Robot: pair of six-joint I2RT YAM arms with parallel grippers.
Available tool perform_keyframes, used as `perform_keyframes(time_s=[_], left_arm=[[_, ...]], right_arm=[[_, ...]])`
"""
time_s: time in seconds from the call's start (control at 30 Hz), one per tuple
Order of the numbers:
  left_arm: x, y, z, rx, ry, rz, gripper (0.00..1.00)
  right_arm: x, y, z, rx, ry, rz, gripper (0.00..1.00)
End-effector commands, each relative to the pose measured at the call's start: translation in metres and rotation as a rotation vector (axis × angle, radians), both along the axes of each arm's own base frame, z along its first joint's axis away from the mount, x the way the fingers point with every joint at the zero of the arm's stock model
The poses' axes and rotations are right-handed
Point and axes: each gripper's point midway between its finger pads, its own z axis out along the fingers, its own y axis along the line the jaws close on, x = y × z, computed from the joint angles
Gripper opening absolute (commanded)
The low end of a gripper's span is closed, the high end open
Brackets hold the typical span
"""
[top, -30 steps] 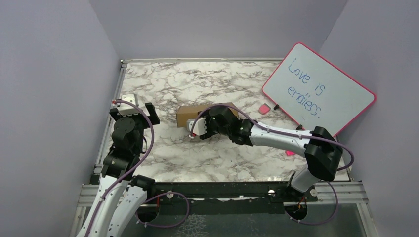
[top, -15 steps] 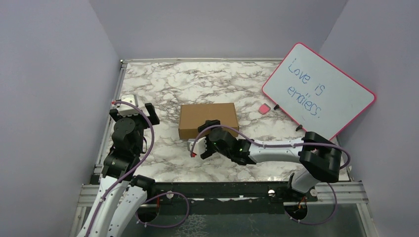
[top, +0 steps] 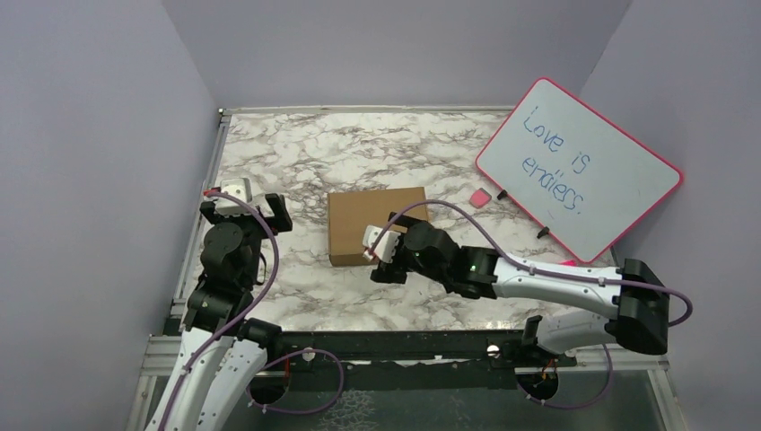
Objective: Fold the paper box
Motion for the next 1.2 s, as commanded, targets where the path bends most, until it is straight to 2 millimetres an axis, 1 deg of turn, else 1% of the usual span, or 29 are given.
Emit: perform_keyframes(time_s=[0.0,0.1,0.17,0.23,0.3,0.37,0.43,0.5,0.57,0.7,0.87,0.97,1.03,1.17], left_arm=[[-0.008,-0.008,0.020,-0.038,-0.092,-0.059,0.97],[-0.015,-0.005,0.024,-0.052,-0.112,-0.055,0.99],[-0.020,-0.002,0.025,-0.064,-0.122,-0.041,0.99],[-0.024,0.002,0.026,-0.077,-0.129,-0.021,0.99],[-0.029,0.007,0.026,-0.087,-0.138,0.002,0.99],[-0.035,0.013,0.027,-0.098,-0.143,0.028,0.99],[-0.041,0.019,0.030,-0.110,-0.146,0.054,0.99],[-0.048,0.025,0.036,-0.120,-0.160,0.078,0.99],[-0.057,0.031,0.046,-0.133,-0.195,0.097,0.99],[-0.076,0.039,0.066,-0.150,-0.280,0.103,0.99],[-0.095,0.051,0.082,-0.192,-0.357,0.144,0.99],[-0.105,0.060,0.088,-0.217,-0.398,0.182,0.99],[-0.108,0.064,0.087,-0.227,-0.414,0.198,0.99],[-0.105,0.062,0.083,-0.242,-0.409,0.196,0.99]], right_arm=[[0.021,-0.025,0.026,0.232,0.147,-0.254,1.00],[0.057,-0.061,0.036,0.345,0.182,-0.439,1.00],[0.076,-0.090,0.051,0.443,0.179,-0.559,1.00],[0.091,-0.123,0.062,0.539,0.184,-0.683,1.00],[0.098,-0.158,0.071,0.641,0.183,-0.812,1.00],[0.098,-0.195,0.076,0.710,0.149,-0.939,1.00],[0.089,-0.228,0.082,0.768,0.091,-1.055,1.00],[0.074,-0.254,0.088,0.826,0.047,-1.136,1.00],[0.057,-0.274,0.094,0.890,0.019,-1.182,1.00],[0.027,-0.300,0.114,1.014,-0.035,-1.178,1.00],[0.002,-0.320,0.137,1.116,-0.106,-1.131,1.00],[-0.005,-0.328,0.143,1.121,-0.140,-1.125,1.00],[-0.007,-0.331,0.143,1.115,-0.155,-1.133,1.00],[-0.006,-0.329,0.138,1.118,-0.147,-1.125,1.00]])
